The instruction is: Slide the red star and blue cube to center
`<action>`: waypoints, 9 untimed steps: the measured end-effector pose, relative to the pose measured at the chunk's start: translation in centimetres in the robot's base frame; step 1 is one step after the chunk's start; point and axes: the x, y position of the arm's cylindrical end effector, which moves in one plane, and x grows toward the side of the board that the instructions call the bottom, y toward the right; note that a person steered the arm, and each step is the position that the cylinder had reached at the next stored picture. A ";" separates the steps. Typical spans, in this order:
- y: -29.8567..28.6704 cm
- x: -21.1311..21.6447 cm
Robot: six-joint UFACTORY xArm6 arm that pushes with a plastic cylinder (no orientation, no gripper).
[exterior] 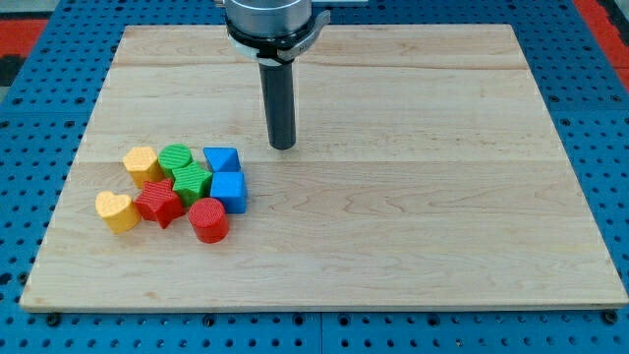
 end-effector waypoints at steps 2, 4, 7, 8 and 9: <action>-0.4 0.0; -1.1 -1.4; -24.3 -0.4; -24.9 5.9; -24.7 9.8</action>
